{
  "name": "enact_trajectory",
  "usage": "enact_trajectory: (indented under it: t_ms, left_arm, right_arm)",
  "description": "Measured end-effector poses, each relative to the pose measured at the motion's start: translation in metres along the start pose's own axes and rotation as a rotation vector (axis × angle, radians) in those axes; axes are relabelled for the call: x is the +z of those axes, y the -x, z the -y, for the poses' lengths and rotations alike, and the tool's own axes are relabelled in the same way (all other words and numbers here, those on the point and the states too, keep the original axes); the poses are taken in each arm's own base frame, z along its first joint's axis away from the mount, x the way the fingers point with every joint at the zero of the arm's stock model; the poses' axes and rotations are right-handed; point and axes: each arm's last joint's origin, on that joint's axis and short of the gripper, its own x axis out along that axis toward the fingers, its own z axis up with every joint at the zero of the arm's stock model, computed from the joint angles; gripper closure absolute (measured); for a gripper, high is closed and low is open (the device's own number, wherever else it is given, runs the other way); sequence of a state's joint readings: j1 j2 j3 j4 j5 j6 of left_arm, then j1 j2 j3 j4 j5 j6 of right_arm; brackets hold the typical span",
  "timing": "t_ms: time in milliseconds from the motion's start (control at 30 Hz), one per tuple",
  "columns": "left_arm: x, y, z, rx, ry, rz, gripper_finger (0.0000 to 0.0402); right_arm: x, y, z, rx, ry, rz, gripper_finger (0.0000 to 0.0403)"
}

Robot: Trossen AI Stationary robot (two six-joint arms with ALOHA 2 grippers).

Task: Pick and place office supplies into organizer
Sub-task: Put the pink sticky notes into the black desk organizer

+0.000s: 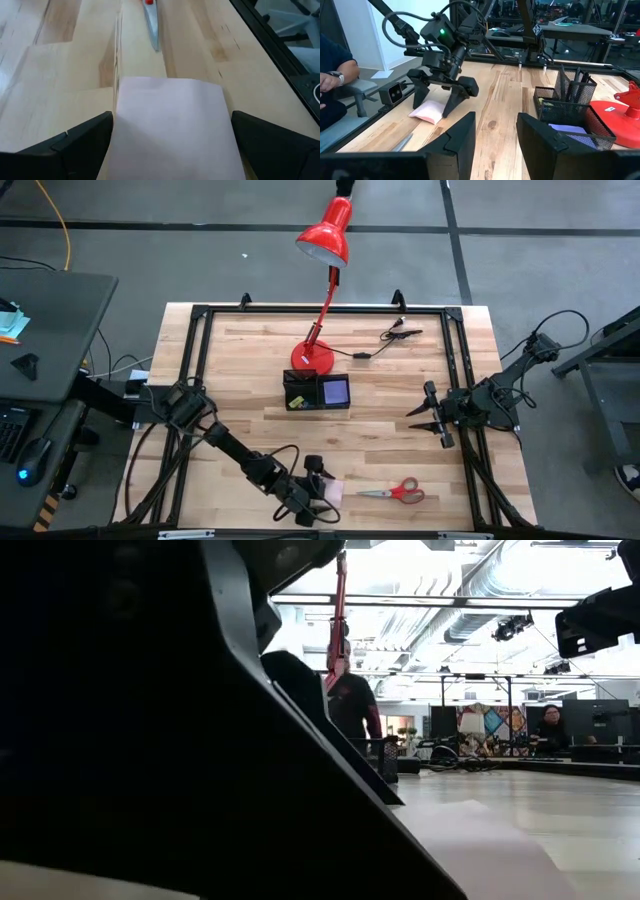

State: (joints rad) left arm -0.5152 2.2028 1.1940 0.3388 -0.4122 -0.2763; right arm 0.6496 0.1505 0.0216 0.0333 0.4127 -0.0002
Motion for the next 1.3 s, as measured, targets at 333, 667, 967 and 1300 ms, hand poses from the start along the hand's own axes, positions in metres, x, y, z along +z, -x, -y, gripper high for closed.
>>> enact_trajectory:
  t_ms: [333, 667, 967, 1300]
  left_arm:
    - [0.000, 0.000, 0.000, 0.000, -0.013, 0.002, 0.0018]
    - [-0.003, -0.002, 0.001, 0.005, -0.012, -0.003, 0.0128]
    - [-0.001, -0.003, -0.004, 0.087, -0.003, 0.027, 0.0180]
    - [0.013, -0.004, -0.022, 0.149, 0.036, 0.062, 0.0188]
  right_arm:
    - [0.000, 0.000, 0.000, 0.000, 0.000, 0.000, 0.0269]
    - [0.000, 0.000, 0.000, 0.000, 0.000, 0.000, 0.0269]
    - [0.000, 0.000, 0.000, 0.000, 0.000, 0.000, 0.0269]
    - [0.000, 0.000, 0.000, 0.000, 0.000, 0.000, 0.0269]
